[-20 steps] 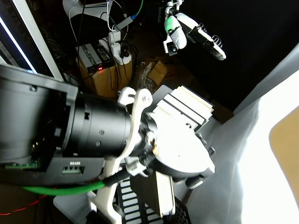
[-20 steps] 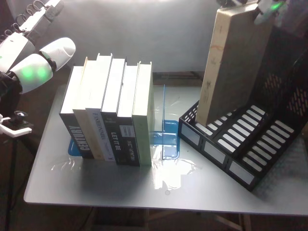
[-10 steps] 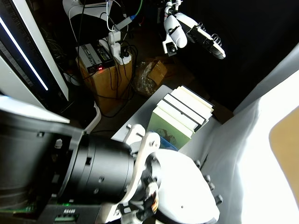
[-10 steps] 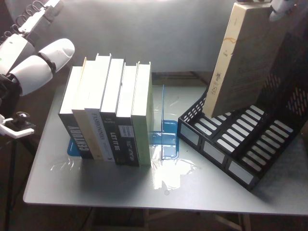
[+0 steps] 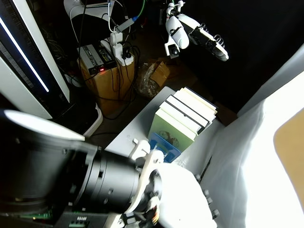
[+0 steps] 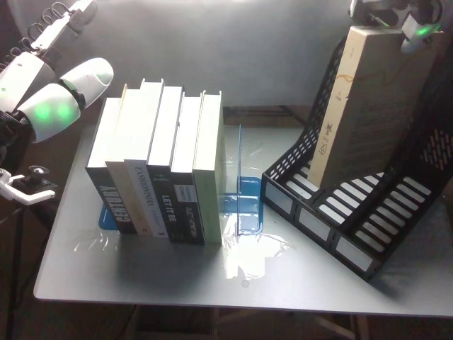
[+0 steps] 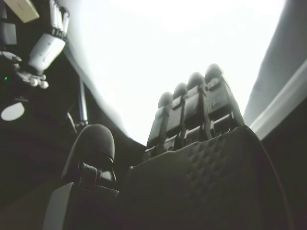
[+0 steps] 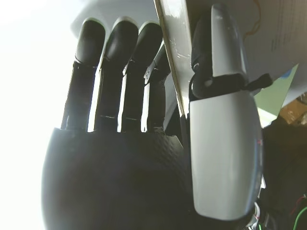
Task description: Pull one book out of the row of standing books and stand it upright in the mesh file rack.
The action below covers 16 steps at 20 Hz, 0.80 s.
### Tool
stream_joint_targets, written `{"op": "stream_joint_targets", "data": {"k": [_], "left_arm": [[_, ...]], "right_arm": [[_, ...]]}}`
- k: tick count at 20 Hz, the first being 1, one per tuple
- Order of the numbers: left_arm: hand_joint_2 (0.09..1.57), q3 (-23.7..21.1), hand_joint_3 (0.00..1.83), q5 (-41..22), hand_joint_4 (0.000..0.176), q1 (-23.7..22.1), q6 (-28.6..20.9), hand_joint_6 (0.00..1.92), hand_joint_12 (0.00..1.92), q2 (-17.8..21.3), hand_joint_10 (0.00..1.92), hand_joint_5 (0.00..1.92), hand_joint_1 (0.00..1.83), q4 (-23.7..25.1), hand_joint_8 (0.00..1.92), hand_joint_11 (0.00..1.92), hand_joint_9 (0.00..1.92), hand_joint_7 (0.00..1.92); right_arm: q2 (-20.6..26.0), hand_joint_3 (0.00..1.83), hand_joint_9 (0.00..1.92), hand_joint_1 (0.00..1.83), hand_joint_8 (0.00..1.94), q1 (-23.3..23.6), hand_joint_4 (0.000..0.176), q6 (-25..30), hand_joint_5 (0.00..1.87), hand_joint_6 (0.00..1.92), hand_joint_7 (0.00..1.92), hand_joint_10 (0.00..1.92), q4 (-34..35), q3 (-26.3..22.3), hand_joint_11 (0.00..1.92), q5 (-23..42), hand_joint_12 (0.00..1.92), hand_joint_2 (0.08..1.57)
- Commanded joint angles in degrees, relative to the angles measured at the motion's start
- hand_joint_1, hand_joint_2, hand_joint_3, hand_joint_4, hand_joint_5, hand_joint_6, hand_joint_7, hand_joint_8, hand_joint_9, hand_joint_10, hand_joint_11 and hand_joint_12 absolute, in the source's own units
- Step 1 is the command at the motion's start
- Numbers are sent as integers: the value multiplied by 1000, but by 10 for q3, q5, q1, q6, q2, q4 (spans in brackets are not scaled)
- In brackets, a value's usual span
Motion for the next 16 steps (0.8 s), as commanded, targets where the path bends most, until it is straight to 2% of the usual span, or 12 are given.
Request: {"op": "stream_joint_targets", "data": {"k": [1,2,3,5,6,7,10,13,14,16], "left_arm": [[1477,2,0,-78,0,-4,-4,8,0,0,0,43,0,1,0,0,0,0],[1472,2,0,-78,0,-4,-4,9,0,0,0,48,0,2,0,0,0,0],[1462,2,0,-78,0,-4,-4,7,0,0,0,46,0,2,0,0,0,0],[1470,2,0,-79,0,-4,-5,4,0,-1,0,40,0,4,0,0,0,0],[1474,2,0,-79,0,-4,-5,5,0,-1,0,43,0,4,0,0,0,0],[1474,2,0,-79,0,-4,-5,4,0,-1,0,43,0,4,0,0,0,0],[1474,2,0,-80,0,-4,-6,2,0,-1,0,41,0,5,0,0,0,0],[1478,2,2,-79,0,-4,-6,2,0,-3,0,40,0,5,0,0,0,0],[1485,2,5,-77,0,-4,-6,1,0,-3,0,39,0,5,0,0,0,0],[1482,1,2,-76,0,-4,-6,2,0,-4,0,42,0,5,0,0,0,0]], "right_arm": [[1,0,438,1330,774,4,0,2,418,984,548,1073,-12,4,19,-57,1547,1216],[-2,0,423,1331,421,2,0,6,425,663,550,764,-22,7,3,-57,1443,1189],[-3,0,363,1330,202,0,0,7,428,480,535,613,-25,7,0,-58,1371,1163],[-3,0,284,1268,30,-1,0,8,430,287,493,506,-29,9,0,-62,1212,1176],[-4,6,186,1177,5,-1,0,9,356,216,381,456,-31,9,0,-64,1028,1197],[-4,3,140,1083,0,-2,0,9,288,158,283,431,-33,9,0,-65,948,1196],[-3,0,49,1018,0,-4,0,11,145,24,102,290,-35,7,0,-66,677,1175],[13,0,18,980,0,-4,0,21,6,0,3,181,-35,-12,0,-73,418,1130],[24,0,10,941,0,-4,4,31,0,0,0,127,-35,-24,0,-76,295,1122],[40,0,2,841,0,-4,0,45,0,0,0,29,-35,-49,0,-84,126,1119]]}}
